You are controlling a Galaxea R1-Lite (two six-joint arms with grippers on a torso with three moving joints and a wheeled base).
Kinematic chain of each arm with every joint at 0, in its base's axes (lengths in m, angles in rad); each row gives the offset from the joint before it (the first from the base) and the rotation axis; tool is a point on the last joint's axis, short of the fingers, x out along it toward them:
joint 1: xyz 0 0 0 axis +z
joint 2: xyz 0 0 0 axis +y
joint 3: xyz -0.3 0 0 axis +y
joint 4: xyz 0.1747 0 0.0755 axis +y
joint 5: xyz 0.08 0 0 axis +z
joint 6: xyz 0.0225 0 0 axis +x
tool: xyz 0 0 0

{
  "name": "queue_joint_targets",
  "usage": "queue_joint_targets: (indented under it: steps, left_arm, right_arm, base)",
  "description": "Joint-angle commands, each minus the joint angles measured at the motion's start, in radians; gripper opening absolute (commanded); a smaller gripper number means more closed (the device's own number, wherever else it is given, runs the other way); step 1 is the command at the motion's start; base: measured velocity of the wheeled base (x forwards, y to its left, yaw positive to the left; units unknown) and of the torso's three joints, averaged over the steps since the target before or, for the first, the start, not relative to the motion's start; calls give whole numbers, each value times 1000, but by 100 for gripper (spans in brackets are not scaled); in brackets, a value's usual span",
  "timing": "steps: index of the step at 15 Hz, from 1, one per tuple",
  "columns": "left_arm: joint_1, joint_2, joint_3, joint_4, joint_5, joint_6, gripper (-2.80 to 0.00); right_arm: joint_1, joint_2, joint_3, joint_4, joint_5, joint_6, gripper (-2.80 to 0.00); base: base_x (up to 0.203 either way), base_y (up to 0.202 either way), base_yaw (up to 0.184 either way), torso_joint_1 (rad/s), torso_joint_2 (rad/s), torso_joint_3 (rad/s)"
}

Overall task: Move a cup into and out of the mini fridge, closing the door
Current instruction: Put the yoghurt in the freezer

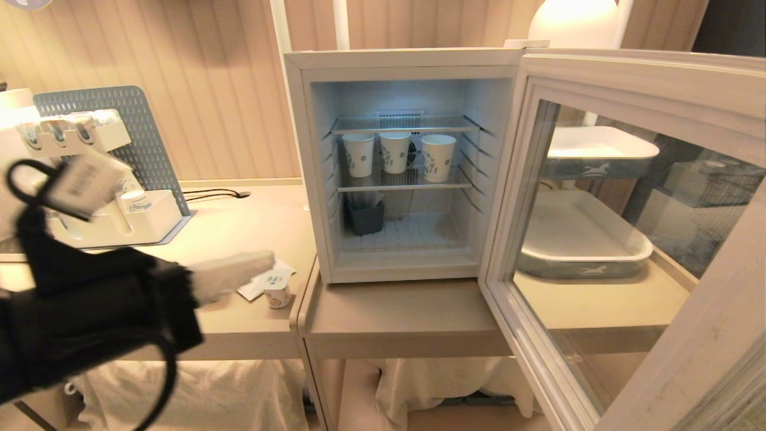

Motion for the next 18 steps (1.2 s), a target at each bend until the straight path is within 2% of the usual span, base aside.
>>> queue_joint_targets:
  steps: [1,2,4,5,6,8,9,10,11,13,14,16,17,18]
  left_arm:
    - [32,-331,-211,555,41,-1,-280]
    - [71,-423,-302,710,81,1,-280]
    - [256,-552,-376,908,126,8,-280]
    - [350,-627,-389,981,116,17,-280]
    - [407,-707,-388,1036,83,26,-280]
    - [467,-887,-310,1088,10,73,-280]
    - [483,-968,-226,1071,-5,116,-280]
    - [494,-1024,-96,996,-3,154,-280]
    - [501,-1047,64,853,17,174,-280]
    - [511,-1062,411,488,45,216,-280]
    - [514,-1069,555,379,57,236,-280]
    - [520,-1086,707,330,92,260,-280]
    - [523,-1095,726,303,114,259,-280]
    - [526,-1104,705,276,132,223,-280]
  right_arm:
    - [0,1,0,0,0,1,0]
    - [0,1,0,-2,0,1,0]
    - [0,1,0,-1,0,1,0]
    - [0,1,0,-1,0,2,0]
    - [0,1,0,0,0,3,0]
    - [0,1,0,0,0,3,0]
    - [0,1,0,0,-1,2,0]
    - [0,1,0,0,0,3,0]
    - [0,1,0,0,0,2,0]
    - [0,1,0,0,0,3,0]
    - [0,1,1,0,0,1,0]
    - [0,1,0,0,0,1,0]
    - [0,1,0,0,-1,1,0]
    - [0,1,0,0,0,1,0]
  base:
    - [0,0,0,0,0,0]
    - [0,0,0,0,0,0]
    - [0,0,0,0,0,0]
    - [0,0,0,0,0,0]
    - [0,0,0,0,0,0]
    - [0,0,0,0,0,0]
    - [0,0,0,0,0,0]
    - [0,0,0,0,0,0]
    - [0,0,0,0,0,0]
    - [0,0,0,0,0,0]
    - [0,0,0,0,0,0]
    - [0,0,0,0,0,0]
    - [0,0,0,0,0,0]
    - [0,0,0,0,0,0]
